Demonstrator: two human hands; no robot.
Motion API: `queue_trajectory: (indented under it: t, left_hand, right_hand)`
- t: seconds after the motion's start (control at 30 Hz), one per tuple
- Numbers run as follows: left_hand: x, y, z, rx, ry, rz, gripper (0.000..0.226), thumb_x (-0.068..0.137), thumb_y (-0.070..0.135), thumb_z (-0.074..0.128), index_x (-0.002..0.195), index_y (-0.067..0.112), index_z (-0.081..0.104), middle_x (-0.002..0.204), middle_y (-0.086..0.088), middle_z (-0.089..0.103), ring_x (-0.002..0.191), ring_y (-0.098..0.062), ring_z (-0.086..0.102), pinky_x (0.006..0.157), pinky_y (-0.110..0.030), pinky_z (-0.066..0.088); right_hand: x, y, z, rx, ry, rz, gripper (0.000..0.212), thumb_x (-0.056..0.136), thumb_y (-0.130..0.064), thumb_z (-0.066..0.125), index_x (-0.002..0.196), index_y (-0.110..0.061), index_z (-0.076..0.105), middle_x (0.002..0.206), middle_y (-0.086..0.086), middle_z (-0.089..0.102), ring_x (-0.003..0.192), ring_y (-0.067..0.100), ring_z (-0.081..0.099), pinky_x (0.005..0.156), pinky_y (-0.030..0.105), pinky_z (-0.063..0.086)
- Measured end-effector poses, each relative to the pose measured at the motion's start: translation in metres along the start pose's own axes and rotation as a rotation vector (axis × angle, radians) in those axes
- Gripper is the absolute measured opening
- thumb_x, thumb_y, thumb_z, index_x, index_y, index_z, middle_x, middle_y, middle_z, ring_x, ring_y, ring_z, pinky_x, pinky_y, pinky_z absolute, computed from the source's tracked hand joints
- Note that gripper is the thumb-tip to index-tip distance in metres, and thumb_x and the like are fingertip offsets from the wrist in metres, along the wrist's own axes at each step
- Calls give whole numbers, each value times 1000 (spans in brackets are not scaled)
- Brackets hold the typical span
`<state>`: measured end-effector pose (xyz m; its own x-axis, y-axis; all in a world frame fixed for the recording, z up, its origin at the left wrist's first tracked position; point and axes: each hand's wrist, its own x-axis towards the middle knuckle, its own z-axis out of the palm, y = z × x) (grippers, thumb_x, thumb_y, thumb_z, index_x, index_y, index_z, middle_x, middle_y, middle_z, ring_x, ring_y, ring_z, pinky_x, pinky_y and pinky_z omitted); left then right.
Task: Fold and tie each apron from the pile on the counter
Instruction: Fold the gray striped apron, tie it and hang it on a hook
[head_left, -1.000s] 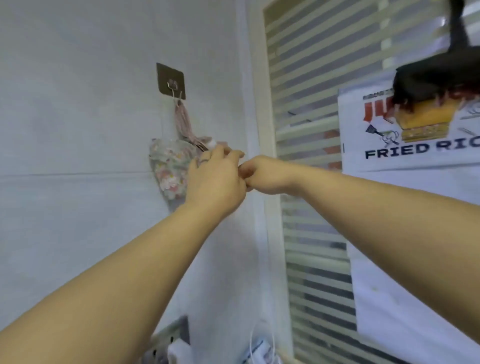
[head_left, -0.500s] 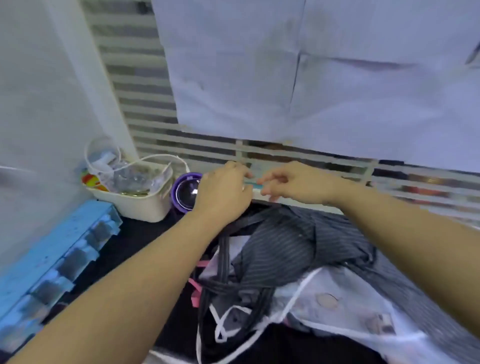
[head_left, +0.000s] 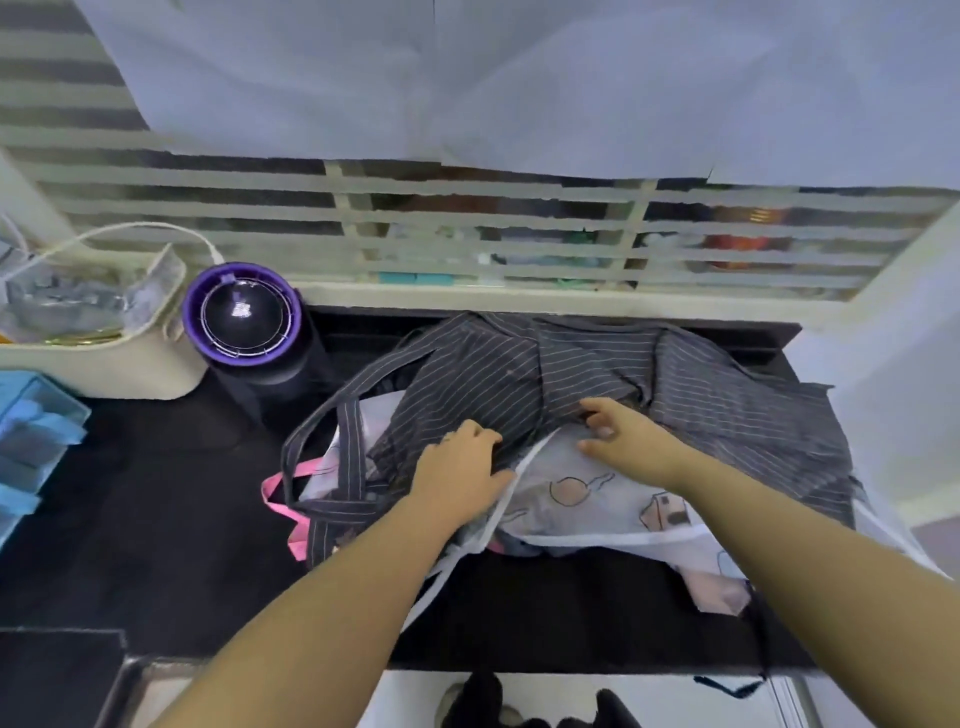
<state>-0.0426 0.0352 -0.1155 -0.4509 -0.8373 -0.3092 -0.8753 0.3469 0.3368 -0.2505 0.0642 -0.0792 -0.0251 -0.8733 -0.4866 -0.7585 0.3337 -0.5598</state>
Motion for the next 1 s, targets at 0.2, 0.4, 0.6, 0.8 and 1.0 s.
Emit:
queue_trajectory:
  t: [0.2, 0.4, 0.6, 0.8, 1.0]
  left_hand:
    - [48, 36, 2, -316, -2, -59, 53, 93, 43, 55, 137, 16, 47, 136, -7, 47, 123, -26, 47, 100, -44, 41]
    - [80, 62, -17, -747, -34, -144, 12, 95, 17, 51, 101, 9, 55, 100, -9, 58, 93, -23, 53, 72, -28, 39]
    - [60, 71, -108, -705, 298, 116, 40, 99, 13, 32, 135, 13, 50, 127, -3, 57, 113, -18, 52, 95, -27, 40]
    - [14, 72, -193, -629, 446, 330, 31, 97, 12, 47, 122, 21, 62, 109, 10, 64, 99, -2, 57, 85, -6, 41]
    - [-49, 80, -226, -452, 503, 540, 32, 96, 8, 49, 110, 34, 61, 97, 37, 51, 87, 29, 47, 78, 7, 30]
  right_hand:
    - [-1, 0, 9, -71, 80, -54, 54, 93, -15, 57, 143, -15, 37, 144, 4, 45, 128, 19, 46, 103, 27, 38]
    - [-13, 20, -12, 71, 237, -27, 47, 94, -17, 58, 138, -20, 45, 137, 2, 51, 115, 18, 55, 93, 24, 42]
    - [-20, 30, -56, 207, 492, 23, 67, 92, -20, 61, 148, -20, 25, 150, 8, 33, 121, 28, 51, 104, 40, 39]
    - [-25, -1, -97, 30, 374, -122, 95, 85, -12, 68, 153, -22, 3, 160, 4, 8, 142, 25, 25, 111, 31, 27]
    - [-23, -36, -82, -12, -24, -286, 110, 69, -10, 73, 149, -41, 3, 151, -7, 31, 121, 12, 49, 90, 28, 49]
